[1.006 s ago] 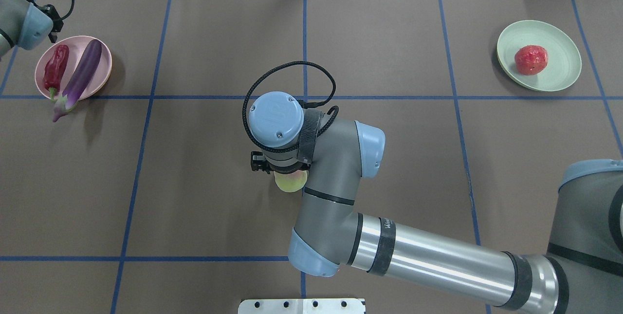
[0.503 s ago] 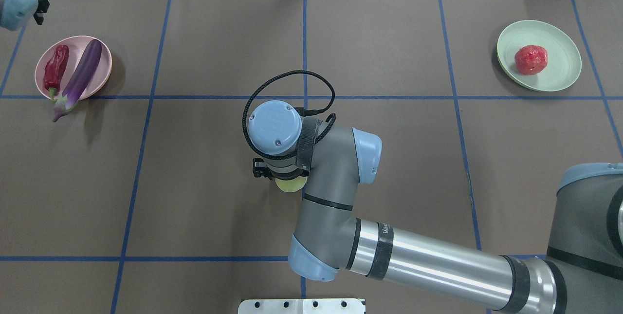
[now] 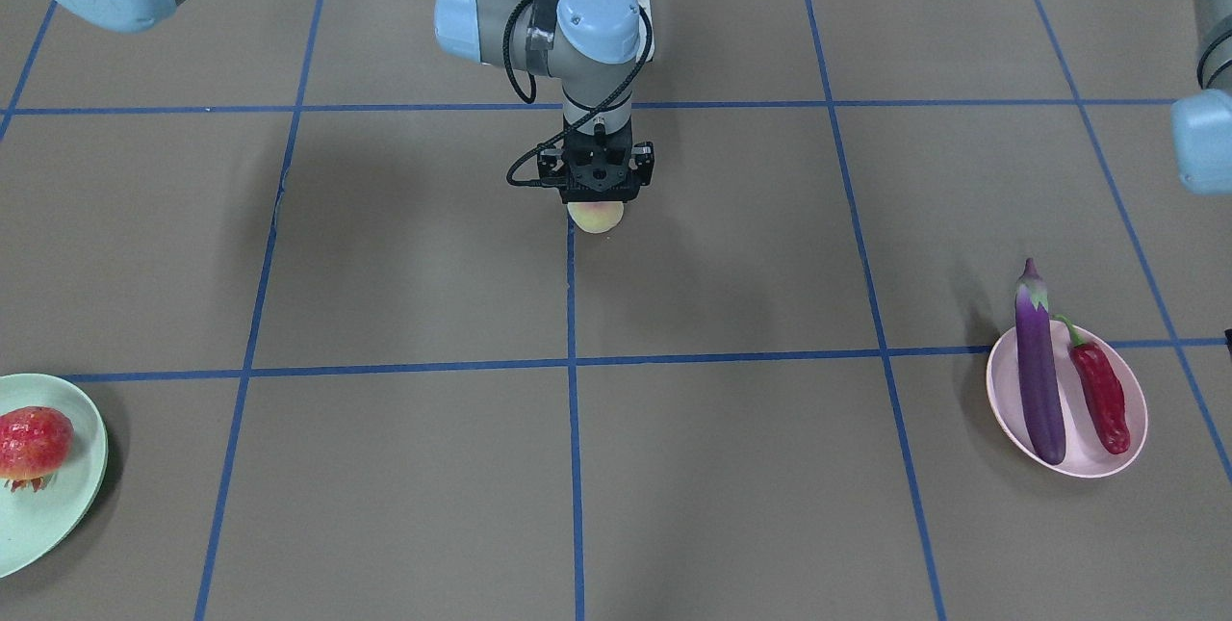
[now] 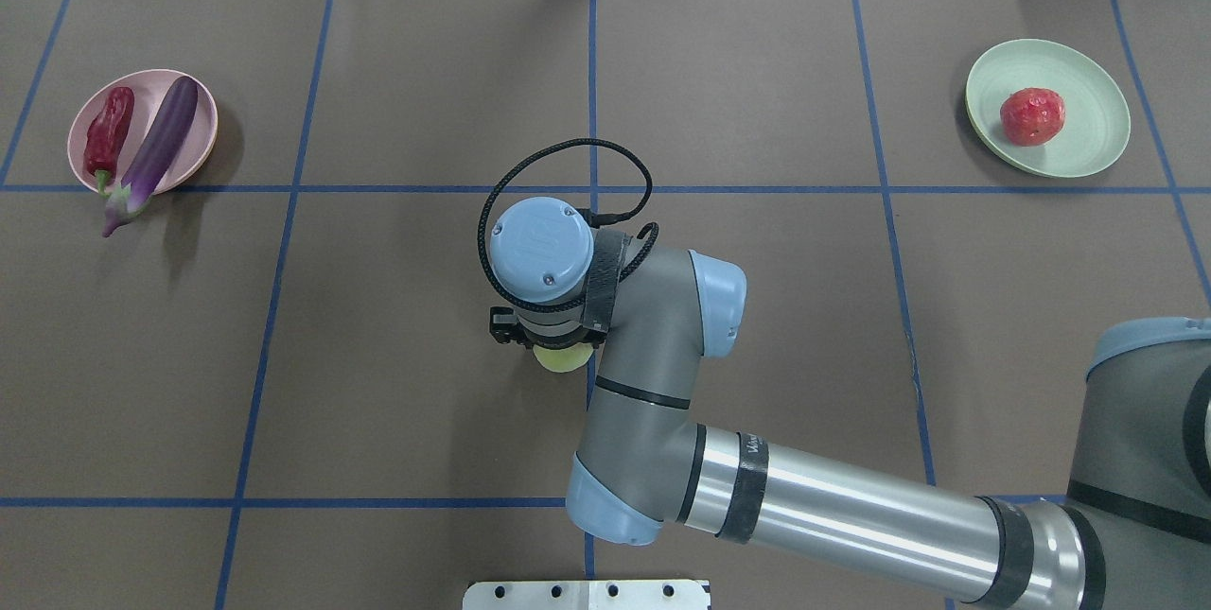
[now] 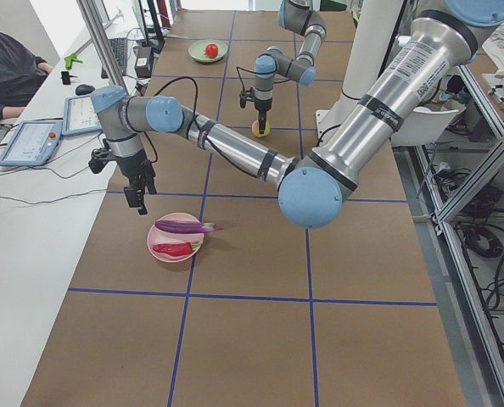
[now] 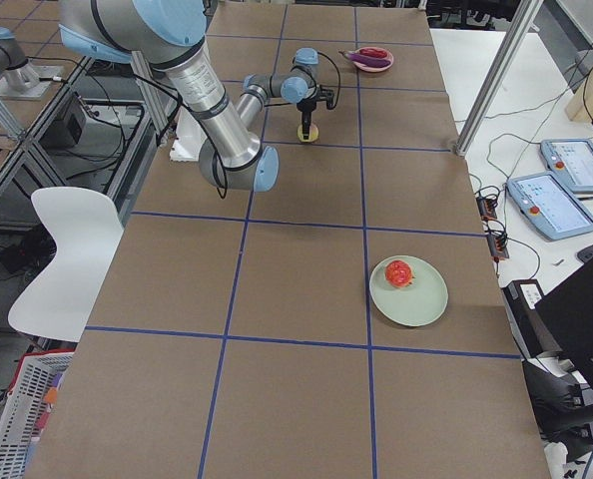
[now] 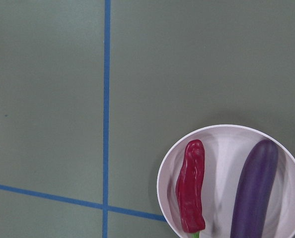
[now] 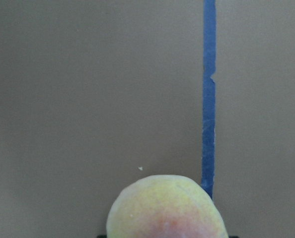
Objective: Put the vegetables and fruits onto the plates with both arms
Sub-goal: 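Grasp the peach with the right gripper while the left gripper releases the chili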
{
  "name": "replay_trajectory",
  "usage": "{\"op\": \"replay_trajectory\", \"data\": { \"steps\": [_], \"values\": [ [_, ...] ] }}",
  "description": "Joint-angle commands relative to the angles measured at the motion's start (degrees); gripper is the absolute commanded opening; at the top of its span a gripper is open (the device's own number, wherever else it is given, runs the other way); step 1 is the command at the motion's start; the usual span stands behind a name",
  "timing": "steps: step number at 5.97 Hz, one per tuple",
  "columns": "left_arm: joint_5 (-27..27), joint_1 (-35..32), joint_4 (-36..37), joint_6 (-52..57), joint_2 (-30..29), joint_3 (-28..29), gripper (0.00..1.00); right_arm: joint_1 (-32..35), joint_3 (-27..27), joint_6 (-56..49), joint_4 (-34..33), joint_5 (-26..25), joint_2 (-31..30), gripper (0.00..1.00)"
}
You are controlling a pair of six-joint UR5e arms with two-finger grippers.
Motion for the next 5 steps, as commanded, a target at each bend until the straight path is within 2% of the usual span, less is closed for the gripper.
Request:
{"op": "replay_trajectory", "data": {
  "steps": [1,2,3,4,5],
  "values": [
    [-0.4,-1.7,1.5,4.4,8.3,-11.2,1.00,2.6,3.8,-0.3,0.3,1.0,-1.0,0.00],
    [-0.8,-3.5,1.0,6.0,11.5,-13.3,1.00,6.6,8.8,-0.3,-2.6,5.3,-2.0,0.00],
    [-0.9,-4.9,1.0,13.9,12.1,-13.6,1.00,10.9,13.0,-1.1,-5.9,9.5,-2.5,0.00],
    [-0.9,-6.8,1.0,20.1,14.1,-13.6,1.00,15.4,18.2,-6.5,-10.0,11.9,-4.7,0.00],
    [-2.6,-9.4,-0.4,30.4,16.5,-13.6,1.00,20.3,22.1,-14.3,-11.4,13.2,-8.7,0.00]
  ]
}}
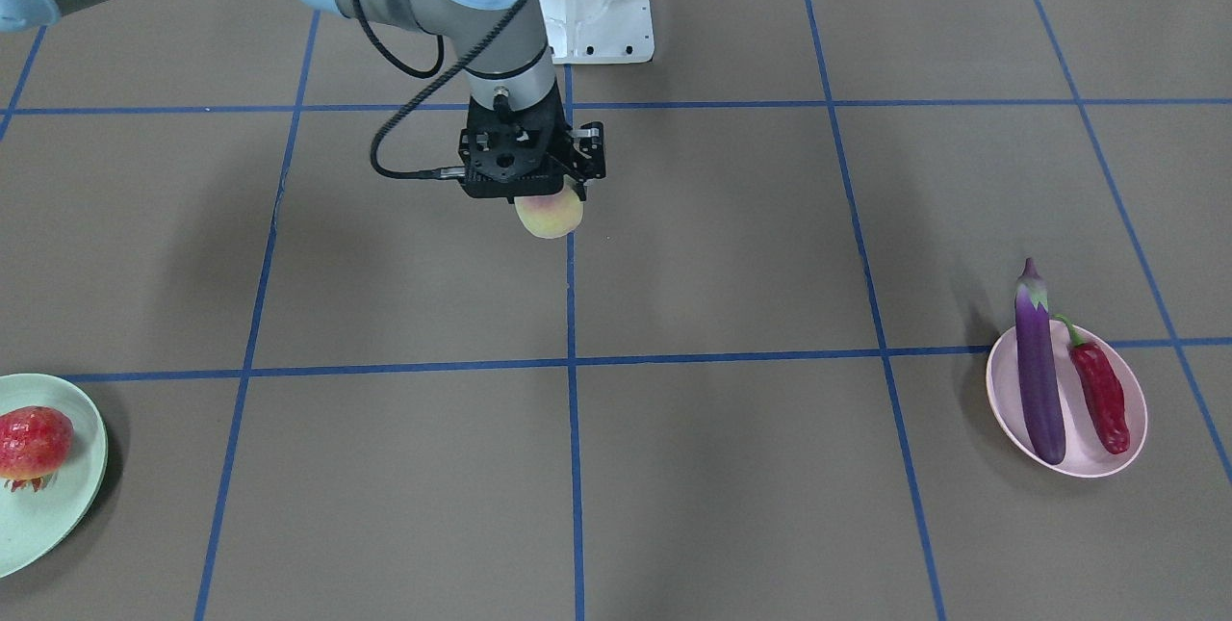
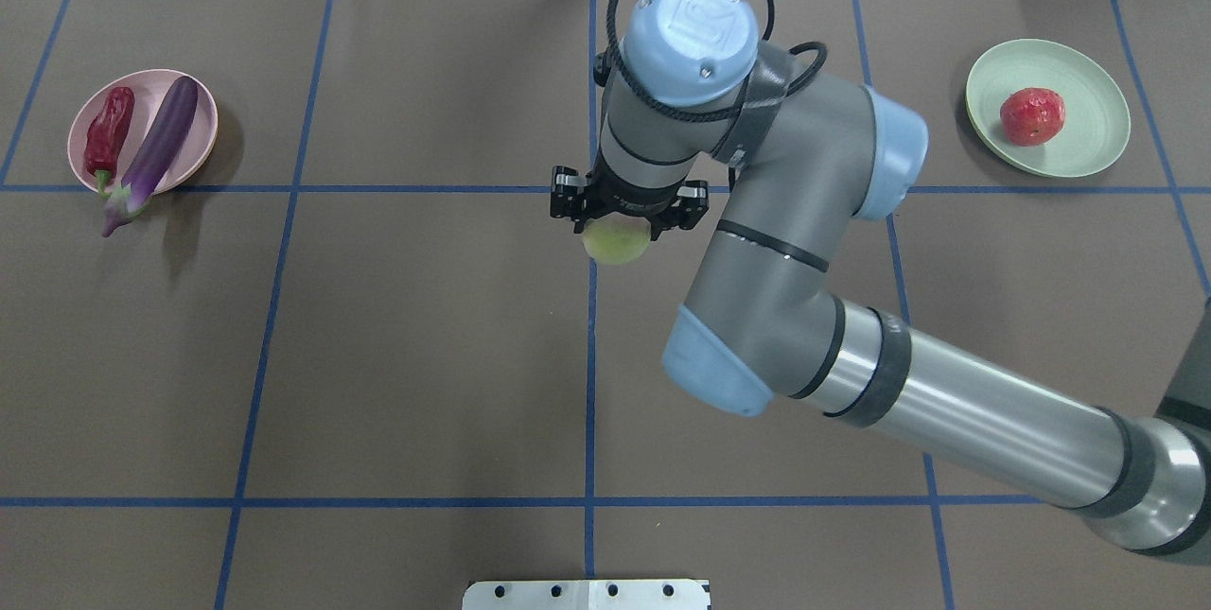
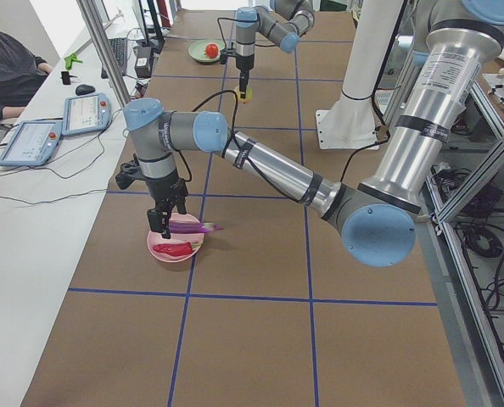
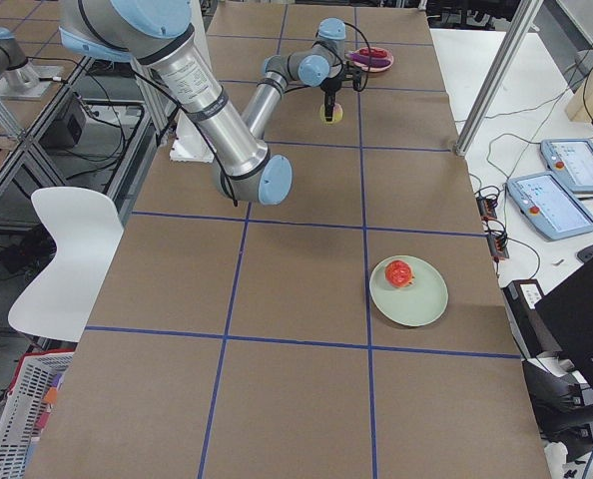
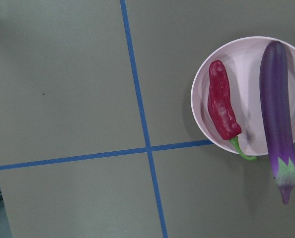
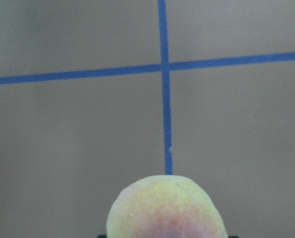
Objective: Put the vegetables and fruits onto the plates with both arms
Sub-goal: 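Carry the peach onto the green plate beside the pomegranate and release it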
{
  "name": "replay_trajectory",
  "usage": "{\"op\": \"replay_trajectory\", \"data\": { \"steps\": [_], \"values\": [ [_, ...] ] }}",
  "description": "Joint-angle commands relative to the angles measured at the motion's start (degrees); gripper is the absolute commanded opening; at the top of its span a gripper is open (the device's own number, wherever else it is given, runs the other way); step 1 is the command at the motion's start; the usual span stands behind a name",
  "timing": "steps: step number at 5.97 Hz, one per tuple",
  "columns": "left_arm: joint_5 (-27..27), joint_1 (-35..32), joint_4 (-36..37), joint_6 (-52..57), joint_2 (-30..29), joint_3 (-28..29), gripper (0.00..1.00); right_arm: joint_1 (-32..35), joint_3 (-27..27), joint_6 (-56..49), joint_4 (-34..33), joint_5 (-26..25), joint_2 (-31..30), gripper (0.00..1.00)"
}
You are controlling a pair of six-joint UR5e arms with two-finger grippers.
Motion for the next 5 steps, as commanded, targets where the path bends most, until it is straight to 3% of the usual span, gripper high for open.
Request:
{"op": "replay_trajectory", "data": {
  "steps": [1,2,3,4,5],
  "values": [
    [-6.8,-3.1,-6.0,13.9,7.7,-0.1,1.00,9.4,4.5,-12.6,-2.1,4.4,-6.2,0.00],
    [-7.3,-3.0,-10.8,12.0,10.7,0.0,1.00,14.5,3.8,-20.5,-2.3,5.2,-8.8,0.00],
    [-7.4,-3.0,-11.3,3.8,10.6,0.0,1.00,19.7,3.8,-30.3,-3.2,5.4,-12.6,0.00],
    [-7.3,-3.1,-13.7,2.8,11.2,0.0,1.00,25.2,2.9,-40.2,-3.2,6.3,-16.0,0.00],
    [-7.3,-3.0,-16.1,2.5,13.9,0.2,1.00,30.1,-1.2,-49.7,-3.1,7.3,-17.3,0.00]
  ]
}}
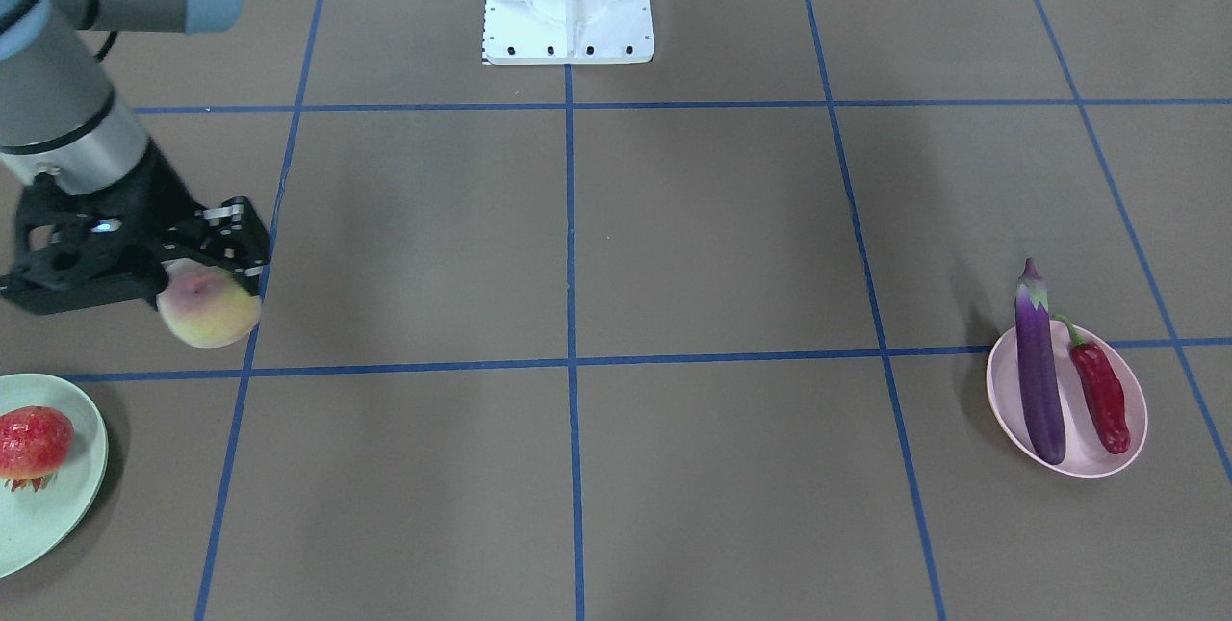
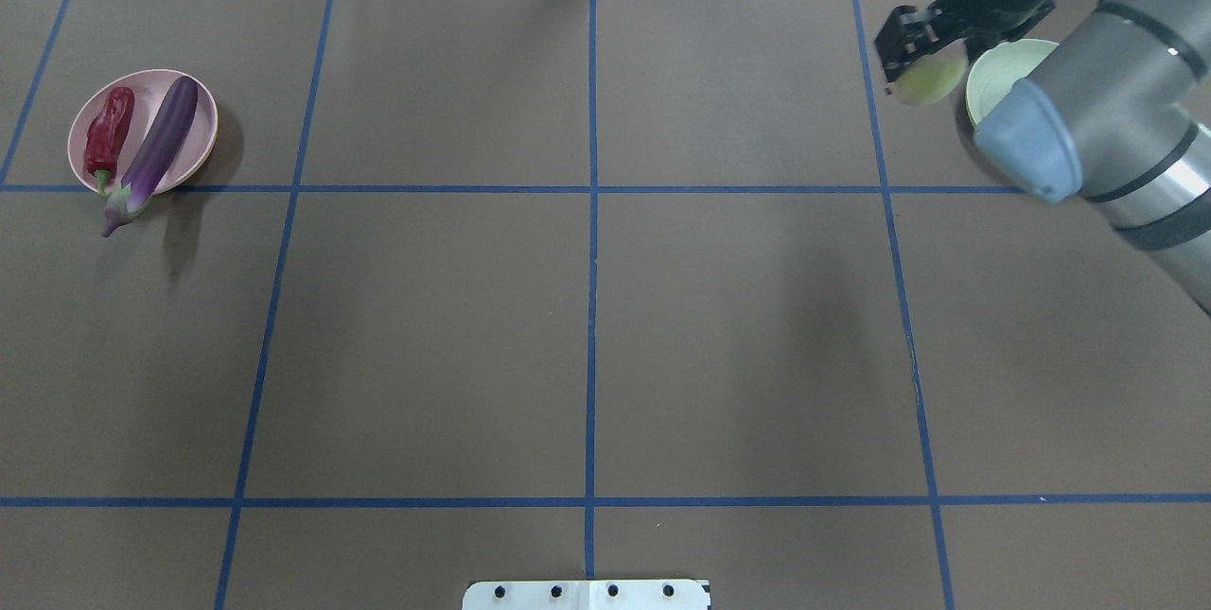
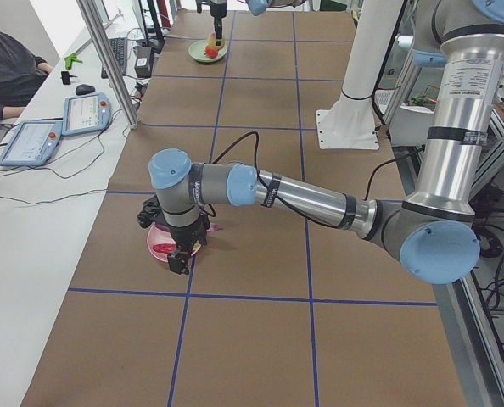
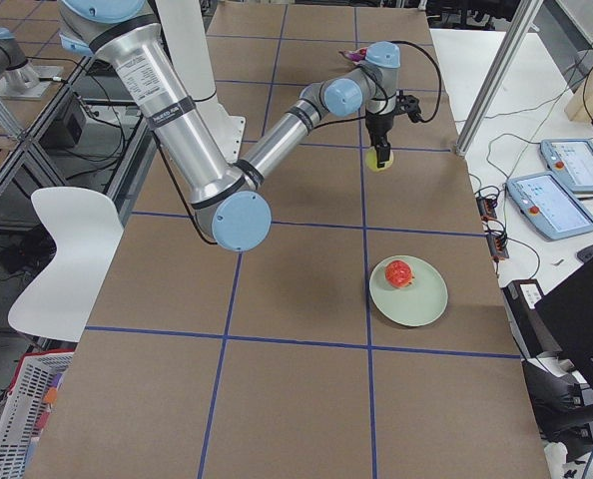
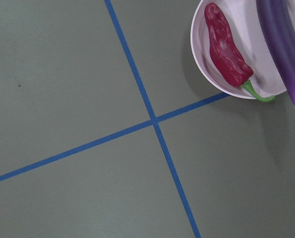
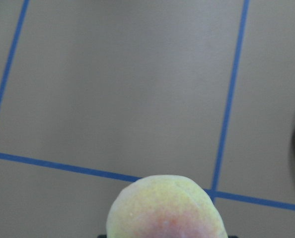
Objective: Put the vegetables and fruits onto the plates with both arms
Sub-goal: 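Carry the peach onto the green plate beside the pomegranate and release it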
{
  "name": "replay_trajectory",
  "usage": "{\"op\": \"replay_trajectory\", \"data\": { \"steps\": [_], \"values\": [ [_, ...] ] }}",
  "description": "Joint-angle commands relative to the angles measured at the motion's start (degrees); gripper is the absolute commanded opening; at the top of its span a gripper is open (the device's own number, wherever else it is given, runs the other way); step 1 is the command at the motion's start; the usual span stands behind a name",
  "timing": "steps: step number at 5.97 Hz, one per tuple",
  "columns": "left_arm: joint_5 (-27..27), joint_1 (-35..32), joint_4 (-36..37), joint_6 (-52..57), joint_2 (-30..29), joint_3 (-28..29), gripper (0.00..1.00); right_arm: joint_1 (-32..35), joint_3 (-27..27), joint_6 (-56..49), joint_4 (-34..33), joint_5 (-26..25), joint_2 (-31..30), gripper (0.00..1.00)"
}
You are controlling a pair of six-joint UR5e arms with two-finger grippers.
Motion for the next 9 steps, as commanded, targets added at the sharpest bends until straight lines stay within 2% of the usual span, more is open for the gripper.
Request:
{"op": "replay_trajectory", "data": {
  "steps": [1,2,3,4,5,8,9],
  "values": [
    [0.0,-0.1,-3.1,-1.4,2.2,-0.1,1.00,8.5,-10.3,-19.2,0.7,1.0,-2.0,0.00],
    [0.1,0.0,-3.1,-1.5,2.1,0.0,1.00,10.2,-18.1,-21.8,9.6,0.8,-1.4,0.00],
    [0.2,0.1,-3.1,-1.5,2.1,0.0,1.00,10.2,-29.6,-21.4,23.5,0.5,-1.1,0.00],
    [0.2,0.1,-3.1,-2.2,1.9,-0.1,1.00,10.3,-37.2,-21.3,30.1,0.2,0.1,0.00],
    [0.3,0.1,-3.1,-3.1,1.7,0.0,1.00,10.2,-39.0,-21.3,30.2,-1.8,0.4,0.00],
    [0.4,0.3,-3.2,-3.1,1.4,0.6,1.00,9.6,-43.2,-21.3,30.3,-1.8,0.3,0.00],
    [0.4,0.3,-3.2,-2.9,1.4,0.8,1.00,9.3,-43.4,-21.3,30.3,-1.5,0.1,0.03]
  ]
}}
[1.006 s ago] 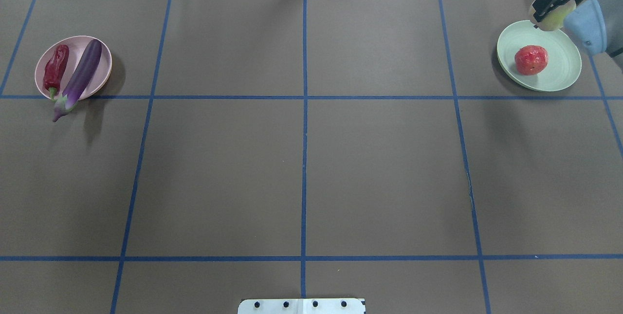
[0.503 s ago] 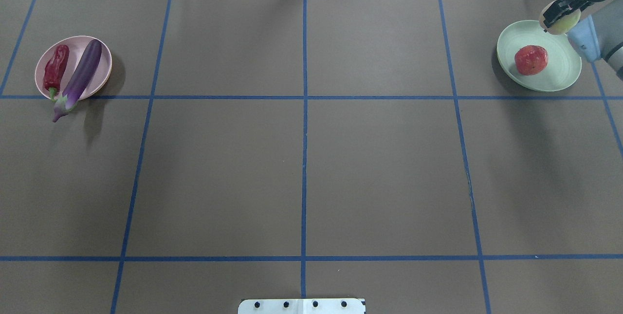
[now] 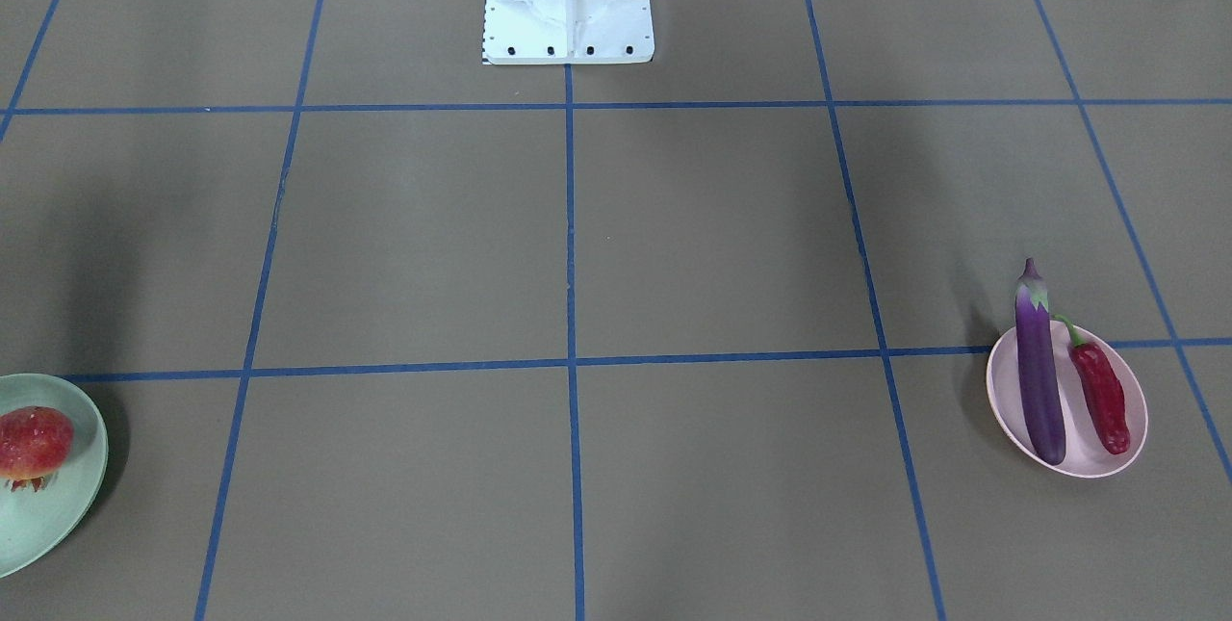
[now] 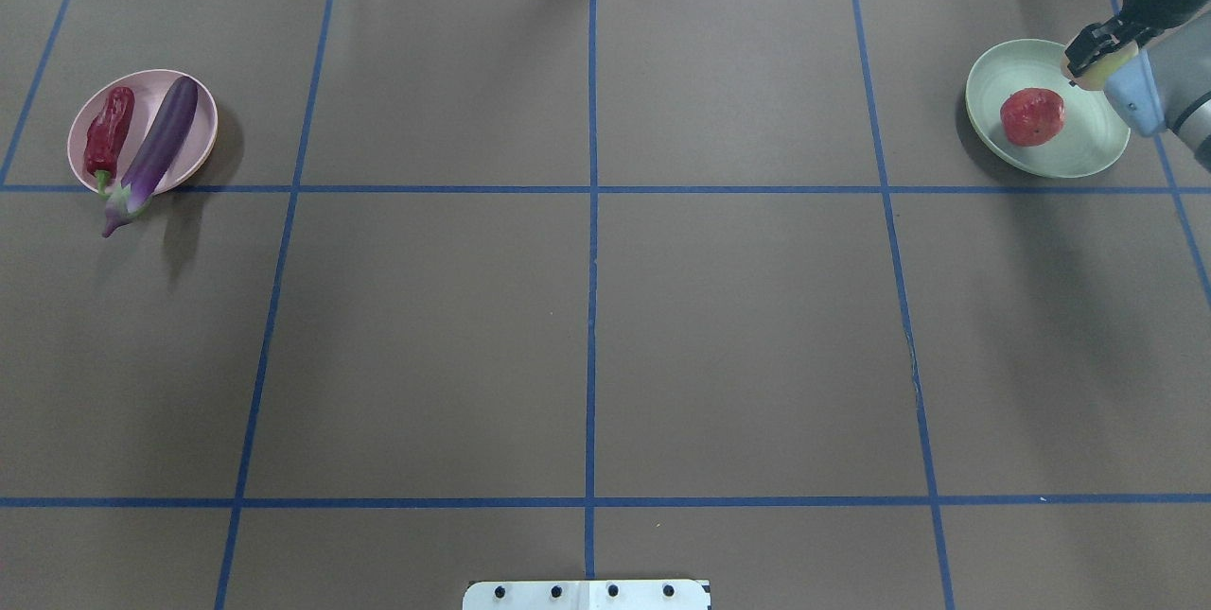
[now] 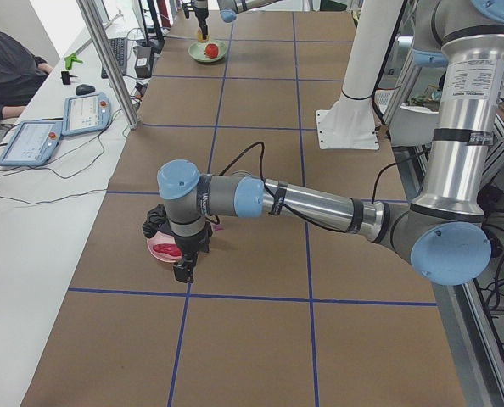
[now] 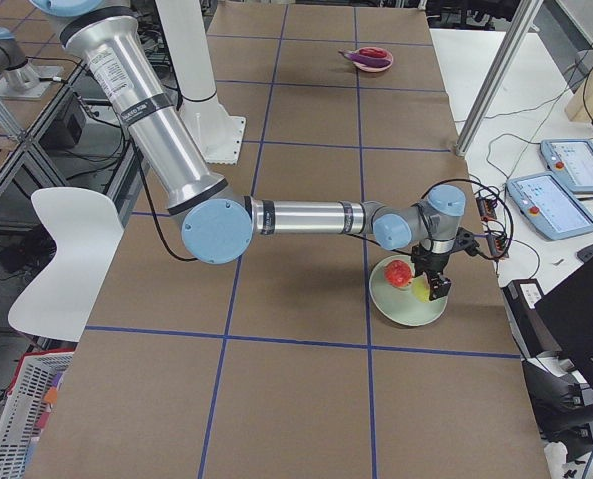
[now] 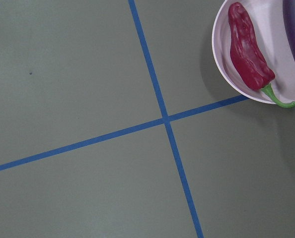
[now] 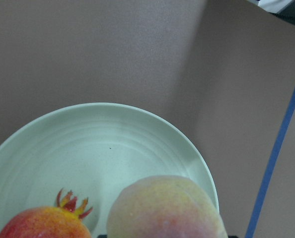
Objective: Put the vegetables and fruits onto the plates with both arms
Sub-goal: 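Carry the peach onto the green plate beside the pomegranate and release it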
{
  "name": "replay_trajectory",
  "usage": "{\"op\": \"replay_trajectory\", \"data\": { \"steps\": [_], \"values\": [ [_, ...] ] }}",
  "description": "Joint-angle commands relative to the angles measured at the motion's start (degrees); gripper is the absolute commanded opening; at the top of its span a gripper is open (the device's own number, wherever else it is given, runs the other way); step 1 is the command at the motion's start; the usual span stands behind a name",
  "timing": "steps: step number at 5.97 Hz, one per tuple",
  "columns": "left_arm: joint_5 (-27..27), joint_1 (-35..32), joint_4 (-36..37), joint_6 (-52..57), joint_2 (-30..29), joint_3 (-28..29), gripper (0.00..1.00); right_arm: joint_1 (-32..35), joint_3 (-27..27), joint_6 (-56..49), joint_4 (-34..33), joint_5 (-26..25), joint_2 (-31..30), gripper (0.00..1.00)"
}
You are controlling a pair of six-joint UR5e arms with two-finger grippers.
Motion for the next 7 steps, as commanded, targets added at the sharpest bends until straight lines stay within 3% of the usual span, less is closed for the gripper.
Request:
{"op": "replay_trajectory", "data": {
  "steps": [1,2,5,7],
  "values": [
    [0.0,0.1,0.0,0.0,-0.1,0.2,1.00,-0.3,-0.5,0.0,0.0,0.3,-0.2,0.49],
    [0.0,0.1,0.0,0.1,-0.2,0.2,1.00,-0.3,-0.5,-0.1,0.1,1.0,-0.3,0.99],
    [0.0,0.2,0.0,-0.1,-0.3,0.2,1.00,0.8,0.4,0.1,0.4,4.2,-0.5,1.00],
    [0.1,0.2,0.1,0.0,-0.4,0.1,1.00,4.4,7.1,-0.1,-1.5,9.8,-3.1,1.00]
  ]
}}
